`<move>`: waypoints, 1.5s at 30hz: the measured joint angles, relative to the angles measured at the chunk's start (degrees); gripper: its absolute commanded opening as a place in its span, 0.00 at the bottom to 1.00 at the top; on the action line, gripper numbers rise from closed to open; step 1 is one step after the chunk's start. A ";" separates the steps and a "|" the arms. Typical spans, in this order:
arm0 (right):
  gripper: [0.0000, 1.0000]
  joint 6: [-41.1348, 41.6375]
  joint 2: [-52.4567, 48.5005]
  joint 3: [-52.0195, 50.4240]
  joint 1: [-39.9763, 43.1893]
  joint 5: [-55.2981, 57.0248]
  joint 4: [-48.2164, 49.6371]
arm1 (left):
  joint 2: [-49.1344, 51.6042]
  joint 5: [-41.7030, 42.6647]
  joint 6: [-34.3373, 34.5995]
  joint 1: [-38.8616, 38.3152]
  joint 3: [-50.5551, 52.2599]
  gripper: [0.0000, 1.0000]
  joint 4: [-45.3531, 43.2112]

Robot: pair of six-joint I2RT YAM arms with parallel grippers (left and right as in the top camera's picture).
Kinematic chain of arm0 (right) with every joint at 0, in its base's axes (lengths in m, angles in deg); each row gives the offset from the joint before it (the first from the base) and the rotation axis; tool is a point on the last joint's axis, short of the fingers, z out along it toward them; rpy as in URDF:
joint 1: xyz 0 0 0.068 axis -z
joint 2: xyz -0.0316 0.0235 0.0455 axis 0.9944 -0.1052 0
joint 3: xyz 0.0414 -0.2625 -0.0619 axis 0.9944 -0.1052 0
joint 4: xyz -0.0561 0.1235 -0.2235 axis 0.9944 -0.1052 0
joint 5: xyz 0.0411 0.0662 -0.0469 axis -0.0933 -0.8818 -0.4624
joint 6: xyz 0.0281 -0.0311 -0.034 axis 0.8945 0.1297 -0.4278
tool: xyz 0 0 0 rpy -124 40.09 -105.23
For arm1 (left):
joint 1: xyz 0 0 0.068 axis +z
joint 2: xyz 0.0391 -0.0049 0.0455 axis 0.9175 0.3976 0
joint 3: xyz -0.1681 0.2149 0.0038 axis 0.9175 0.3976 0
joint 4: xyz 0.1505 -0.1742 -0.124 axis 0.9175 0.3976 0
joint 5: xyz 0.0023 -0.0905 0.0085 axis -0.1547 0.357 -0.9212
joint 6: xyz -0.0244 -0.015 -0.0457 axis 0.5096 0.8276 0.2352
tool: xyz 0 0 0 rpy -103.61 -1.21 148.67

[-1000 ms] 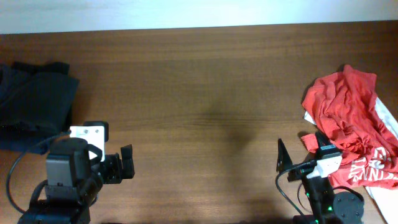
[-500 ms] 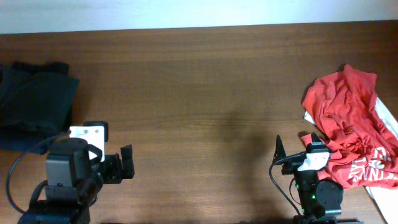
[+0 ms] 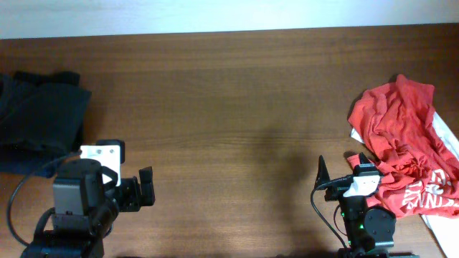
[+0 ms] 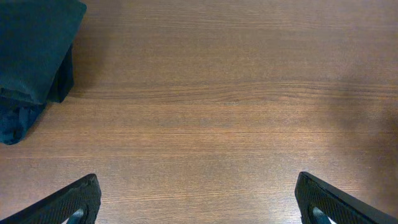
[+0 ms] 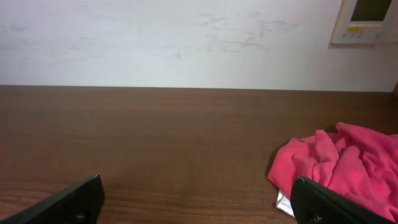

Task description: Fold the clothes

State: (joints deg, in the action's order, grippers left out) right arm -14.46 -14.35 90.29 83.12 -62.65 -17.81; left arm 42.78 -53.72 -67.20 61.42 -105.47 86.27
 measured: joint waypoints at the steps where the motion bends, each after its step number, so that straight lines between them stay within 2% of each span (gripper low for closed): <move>1: 0.98 -0.02 0.00 0.00 0.00 0.00 0.00 | -0.33 0.00 -0.02 0.00 0.00 0.99 0.42; 3: 0.99 0.00 0.00 0.00 -0.02 0.02 0.00 | -2.23 -0.17 -0.72 0.22 0.26 0.99 1.42; 4: 0.99 0.00 0.00 0.00 0.00 0.07 -0.02 | -5.16 -0.24 -1.14 1.25 2.64 0.99 -0.85; 7: 0.99 -0.02 0.04 0.00 0.00 0.20 -0.02 | -15.85 -0.37 -1.38 2.34 15.85 0.99 -9.90; 10: 0.99 -0.02 0.09 0.00 0.00 0.22 -0.02 | -28.85 0.70 -1.55 2.34 33.46 0.99 -25.31; 12: 0.99 -0.02 0.11 0.00 0.00 0.22 -0.04 | -34.77 1.11 -1.55 2.34 40.39 0.99 -31.78; 14: 0.99 -0.02 0.11 0.00 0.00 0.22 -0.02 | -40.35 1.86 -1.55 2.34 48.87 0.99 -43.06; 17: 0.99 -0.02 0.13 0.00 0.00 0.22 -0.04 | -42.58 2.36 -1.66 2.34 56.98 0.99 -55.89; 18: 0.99 0.00 0.11 0.00 0.00 0.22 -0.02 | -42.71 2.43 -2.23 2.34 60.22 0.99 -63.80; 20: 0.99 0.02 0.11 0.00 0.00 0.22 -0.02 | -42.82 2.43 -4.46 2.34 62.07 0.99 -64.98; 24: 0.99 -0.02 0.11 0.00 0.00 0.22 -0.02 | -42.88 2.43 -7.50 2.34 62.16 0.99 -61.42; 45: 0.99 0.00 0.11 0.00 0.00 0.22 -0.02 | -42.88 2.43 -8.07 2.34 62.16 0.99 -61.42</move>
State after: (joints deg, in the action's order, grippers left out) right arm -14.46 -14.24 90.29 83.12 -62.43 -17.83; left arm -0.10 -51.29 -75.26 63.76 -43.31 24.85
